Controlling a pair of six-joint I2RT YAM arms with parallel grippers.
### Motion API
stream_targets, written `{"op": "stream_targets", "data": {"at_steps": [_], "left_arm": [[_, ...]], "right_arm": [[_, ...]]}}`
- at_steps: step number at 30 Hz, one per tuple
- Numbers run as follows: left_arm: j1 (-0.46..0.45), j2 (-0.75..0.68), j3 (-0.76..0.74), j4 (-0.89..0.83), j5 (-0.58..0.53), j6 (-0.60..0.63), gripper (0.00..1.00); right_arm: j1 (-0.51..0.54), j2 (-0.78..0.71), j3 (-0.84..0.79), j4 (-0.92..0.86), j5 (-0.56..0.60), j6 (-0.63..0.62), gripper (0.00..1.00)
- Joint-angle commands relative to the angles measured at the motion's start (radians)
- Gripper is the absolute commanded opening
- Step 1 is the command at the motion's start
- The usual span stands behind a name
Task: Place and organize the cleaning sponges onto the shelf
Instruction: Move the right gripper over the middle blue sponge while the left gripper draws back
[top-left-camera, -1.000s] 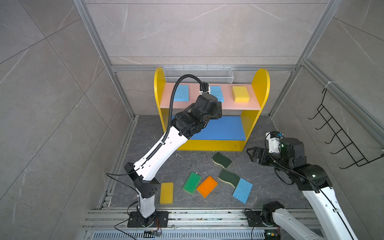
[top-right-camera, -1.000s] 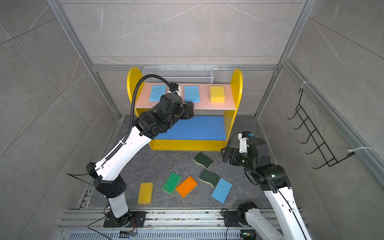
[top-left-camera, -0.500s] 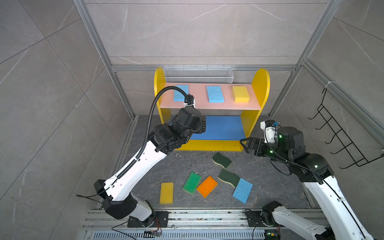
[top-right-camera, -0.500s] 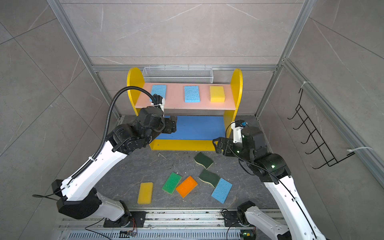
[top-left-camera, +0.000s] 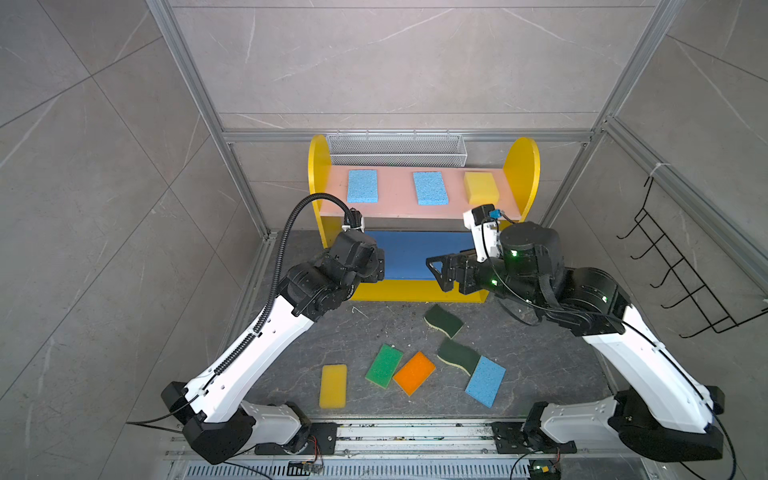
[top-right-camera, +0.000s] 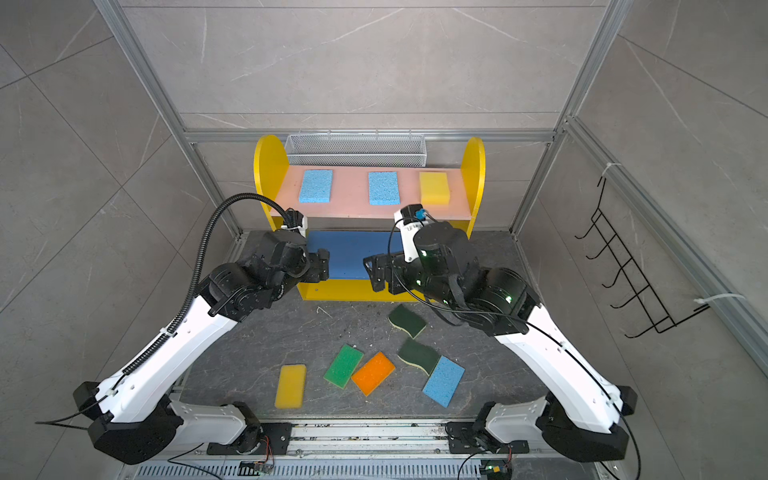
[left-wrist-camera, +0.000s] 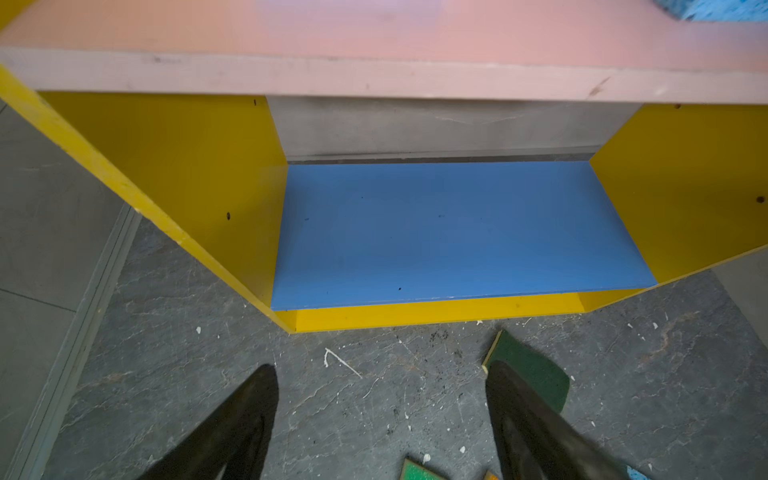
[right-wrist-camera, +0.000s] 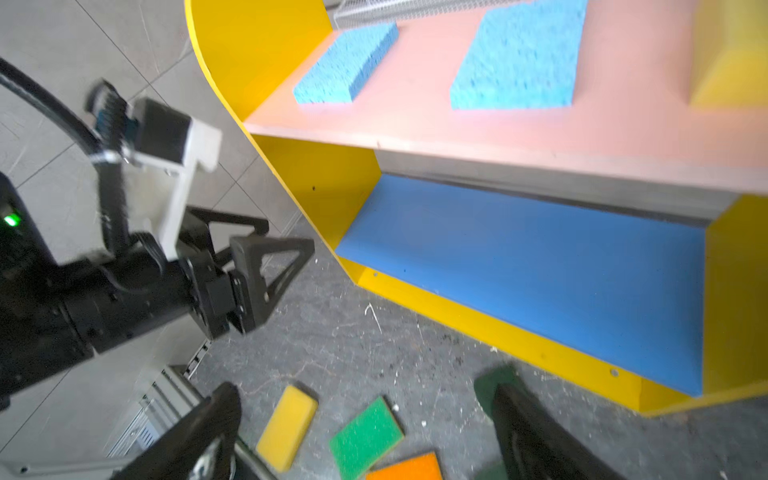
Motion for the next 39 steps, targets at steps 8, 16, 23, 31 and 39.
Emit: {"op": "stream_targets", "data": {"at_steps": [8,16,23,31,39], "left_arm": [[0.044,-0.154,-0.204,0.042,0.151,-0.003,0.82],[0.080,-0.258,-0.298,0.037,0.161,-0.005,0.82],[0.099,-0.272,-0.306,0.041,0.179,0.026,0.82],[0.126,-0.296,-0.336,0.060,0.189,0.027,0.83],[0.146,-0.294,-0.333,0.065,0.204,0.038,0.83]], "right_arm": [[-0.015,0.370,0.505,-0.109,0.224,-0.242,1.00],[-0.123,0.557,0.740,-0.170,0.226,-0.225,1.00],[-0.205,0.604,0.733,-0.138,0.154,-0.175,1.00],[-0.228,0.686,0.794,-0.162,0.139,-0.151,1.00],[-0.242,0.729,0.829,-0.178,0.154,-0.147,1.00]]}}
